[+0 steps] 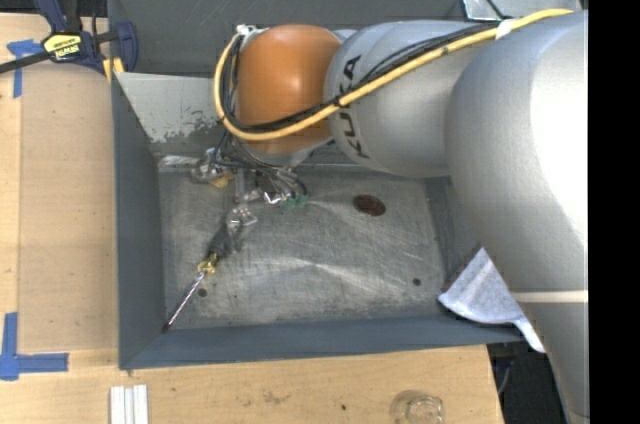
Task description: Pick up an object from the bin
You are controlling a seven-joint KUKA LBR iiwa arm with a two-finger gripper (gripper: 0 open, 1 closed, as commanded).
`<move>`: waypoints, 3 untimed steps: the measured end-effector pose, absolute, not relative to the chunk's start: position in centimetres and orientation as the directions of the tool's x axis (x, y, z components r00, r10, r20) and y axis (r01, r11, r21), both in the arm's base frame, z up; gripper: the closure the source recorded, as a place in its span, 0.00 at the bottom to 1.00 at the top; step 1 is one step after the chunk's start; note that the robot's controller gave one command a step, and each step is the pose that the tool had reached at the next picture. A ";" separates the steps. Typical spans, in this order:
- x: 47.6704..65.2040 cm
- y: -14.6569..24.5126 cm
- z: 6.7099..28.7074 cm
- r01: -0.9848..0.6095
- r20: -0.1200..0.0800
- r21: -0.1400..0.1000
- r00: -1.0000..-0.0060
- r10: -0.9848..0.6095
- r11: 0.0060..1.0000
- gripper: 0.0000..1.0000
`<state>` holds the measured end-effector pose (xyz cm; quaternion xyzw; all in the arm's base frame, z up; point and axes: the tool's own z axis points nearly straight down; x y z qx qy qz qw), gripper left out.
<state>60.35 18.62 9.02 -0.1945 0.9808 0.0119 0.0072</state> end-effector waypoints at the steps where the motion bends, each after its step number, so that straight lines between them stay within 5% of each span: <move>1: 60.5 14.5 8.4 -0.377 -0.005 -0.001 -0.926 -0.377 0.926 0.00; 2: 60.6 14.7 8.5 -0.328 -0.005 -0.002 -0.945 -0.328 0.945 0.00; 3: 59.4 15.0 7.6 -0.645 -0.007 0.002 -0.764 -0.645 0.764 1.00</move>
Offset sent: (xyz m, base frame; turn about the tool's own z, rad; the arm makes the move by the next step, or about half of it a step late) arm -0.1218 0.0169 -0.0202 -0.3430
